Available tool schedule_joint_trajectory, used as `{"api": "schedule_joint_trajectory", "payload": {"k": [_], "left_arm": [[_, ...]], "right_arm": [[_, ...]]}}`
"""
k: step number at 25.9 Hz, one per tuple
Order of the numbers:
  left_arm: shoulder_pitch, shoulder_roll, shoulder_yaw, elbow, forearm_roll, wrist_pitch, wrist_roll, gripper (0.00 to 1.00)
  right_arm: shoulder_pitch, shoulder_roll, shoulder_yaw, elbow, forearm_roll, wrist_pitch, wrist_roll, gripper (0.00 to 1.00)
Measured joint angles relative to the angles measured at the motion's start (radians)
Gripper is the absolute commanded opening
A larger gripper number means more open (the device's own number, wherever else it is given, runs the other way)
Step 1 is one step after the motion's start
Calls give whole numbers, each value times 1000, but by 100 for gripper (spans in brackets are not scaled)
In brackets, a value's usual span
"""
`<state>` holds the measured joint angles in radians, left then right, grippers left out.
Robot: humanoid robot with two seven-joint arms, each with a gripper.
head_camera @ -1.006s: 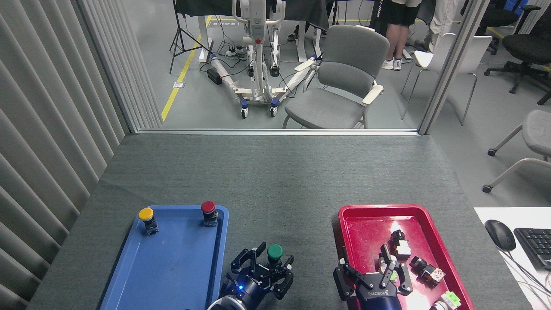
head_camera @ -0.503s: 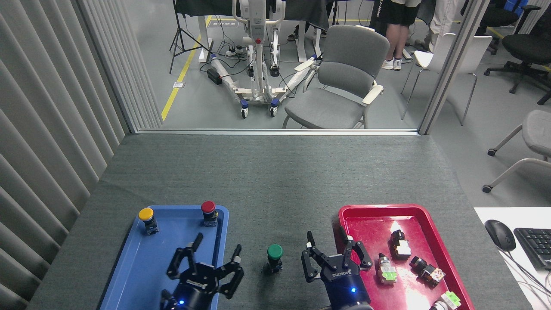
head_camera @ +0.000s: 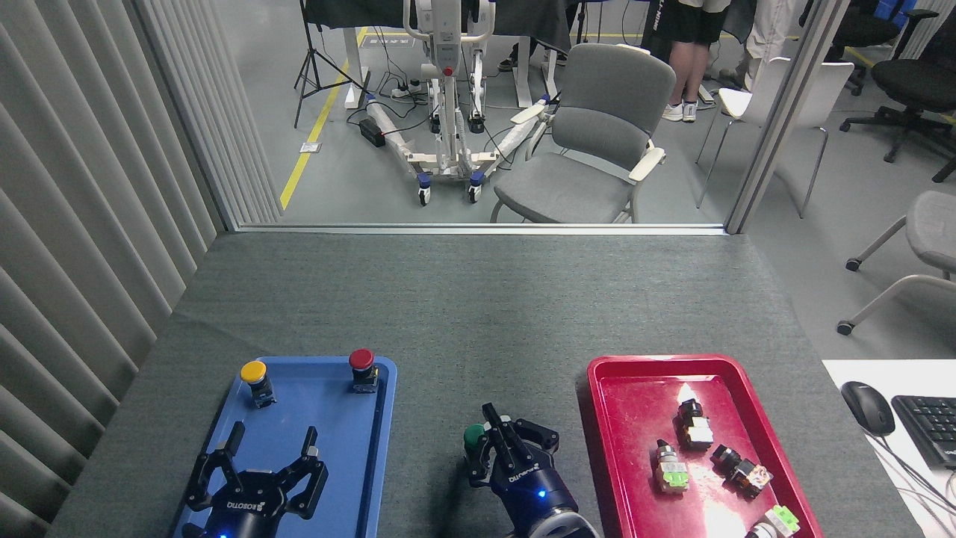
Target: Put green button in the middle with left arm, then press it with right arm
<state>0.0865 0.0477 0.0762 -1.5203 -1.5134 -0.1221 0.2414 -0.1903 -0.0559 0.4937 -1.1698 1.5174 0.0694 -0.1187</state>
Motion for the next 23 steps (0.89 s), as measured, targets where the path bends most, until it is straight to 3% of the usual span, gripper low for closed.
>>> {"api": "schedule_joint_trajectory", "payload": {"k": [11,12,14,16,17,23], "left_arm": [[-2,0,35,5,14,1,-5,100],[-2,0,36,5,14,1,-5,100],[-2,0,37,5,15,1,-5,100],[-3,0,39,5,22,1,-5,100],[-5,-1,43,5,29,1,-6,100],[-7,0,64,3,96,2,-7,100]], "right_arm": [[-22,-8,36,95,-11,-1,7,2],[-22,-8,38,96,-14,0,6,10],[-19,-7,40,88,-27,6,3,45],[-18,-5,37,67,-46,17,9,90],[-18,-3,36,55,-55,27,11,100],[-18,3,3,-13,-73,99,-98,100]]}}
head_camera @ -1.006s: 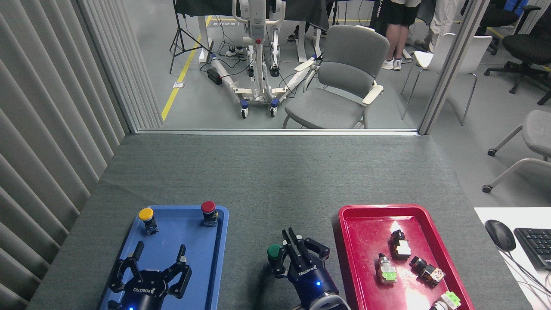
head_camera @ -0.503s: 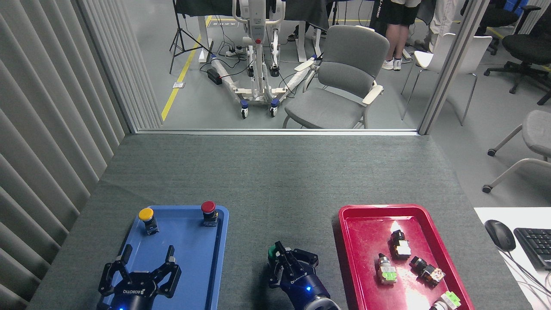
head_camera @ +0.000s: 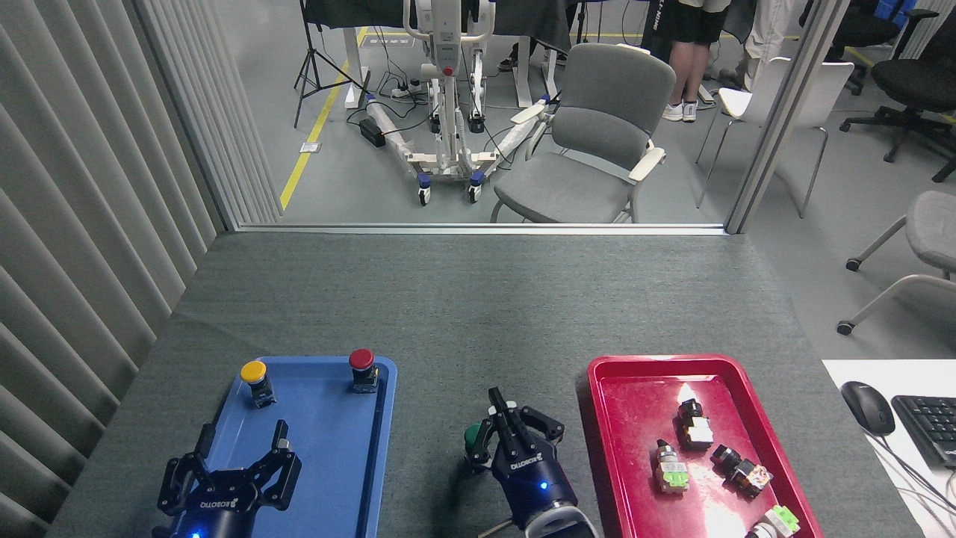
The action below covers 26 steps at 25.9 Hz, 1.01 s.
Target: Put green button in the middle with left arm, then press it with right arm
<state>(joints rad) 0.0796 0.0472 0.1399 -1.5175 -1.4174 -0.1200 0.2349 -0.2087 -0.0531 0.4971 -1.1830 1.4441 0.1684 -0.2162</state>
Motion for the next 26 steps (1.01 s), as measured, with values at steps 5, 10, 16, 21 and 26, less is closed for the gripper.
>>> {"api": "schedule_joint_trajectory", "payload": {"k": [5,10,16,21,26], "left_arm": [[-2,4,5,-2,10,-4,0,100],[-6,10,8,-5,12,-5,0,100],[-6,20,27,-5,14,-4,0,100],[-4,23,38,-6,18,-12,0,100],[-1,23,40,-6,24,-11,0,100]], "right_arm": [[65,-1,-128,-121,-1,17,-51,100],[147,-11,-251,-190,-2,36,-73,100],[236,-37,-294,-249,0,34,-79,100],[355,-41,-312,-354,0,36,-41,100],[402,-41,-326,-393,3,32,-23,100]]}}
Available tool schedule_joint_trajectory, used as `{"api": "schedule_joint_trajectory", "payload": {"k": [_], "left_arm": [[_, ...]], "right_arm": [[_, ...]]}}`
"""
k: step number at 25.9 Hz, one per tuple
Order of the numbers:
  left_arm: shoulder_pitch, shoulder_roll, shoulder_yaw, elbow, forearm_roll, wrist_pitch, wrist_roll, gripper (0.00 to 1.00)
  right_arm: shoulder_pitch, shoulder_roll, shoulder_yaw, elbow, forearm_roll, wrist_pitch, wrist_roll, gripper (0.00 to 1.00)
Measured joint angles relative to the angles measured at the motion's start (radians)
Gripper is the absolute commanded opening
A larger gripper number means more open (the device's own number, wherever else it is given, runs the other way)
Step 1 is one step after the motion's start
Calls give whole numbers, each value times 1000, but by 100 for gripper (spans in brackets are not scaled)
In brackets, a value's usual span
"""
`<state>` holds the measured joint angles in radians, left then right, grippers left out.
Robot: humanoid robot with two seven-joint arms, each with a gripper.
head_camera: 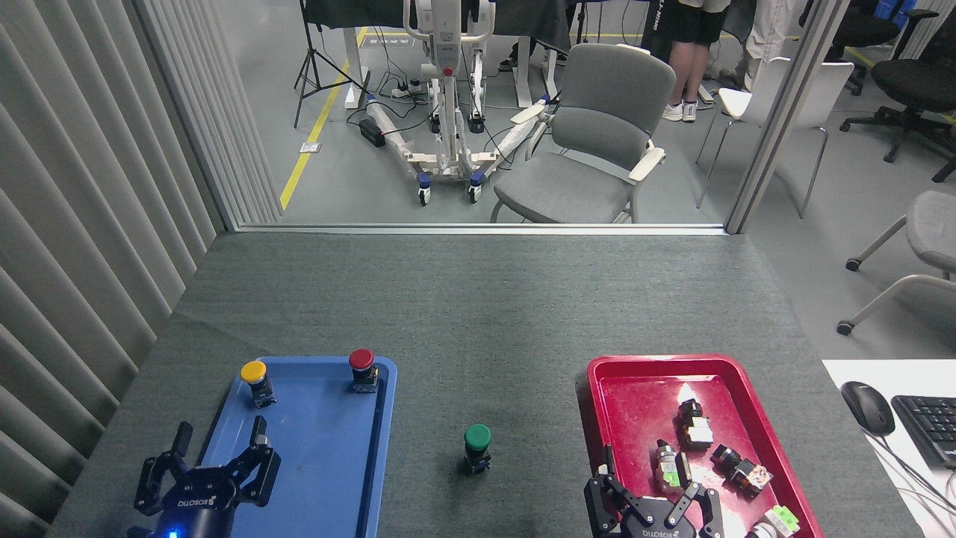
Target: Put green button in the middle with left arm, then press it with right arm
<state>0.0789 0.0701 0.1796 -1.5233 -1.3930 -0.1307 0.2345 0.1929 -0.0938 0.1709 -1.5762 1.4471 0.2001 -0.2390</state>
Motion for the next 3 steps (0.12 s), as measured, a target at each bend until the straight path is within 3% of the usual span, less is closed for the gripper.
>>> {"api": "schedule_joint_trajectory", "payload": {"k": [3], "left_arm": [[0,6,1,0,1,0,0,100]], "right_arm": [[3,1,-2,-4,1,-1,31,100]]}}
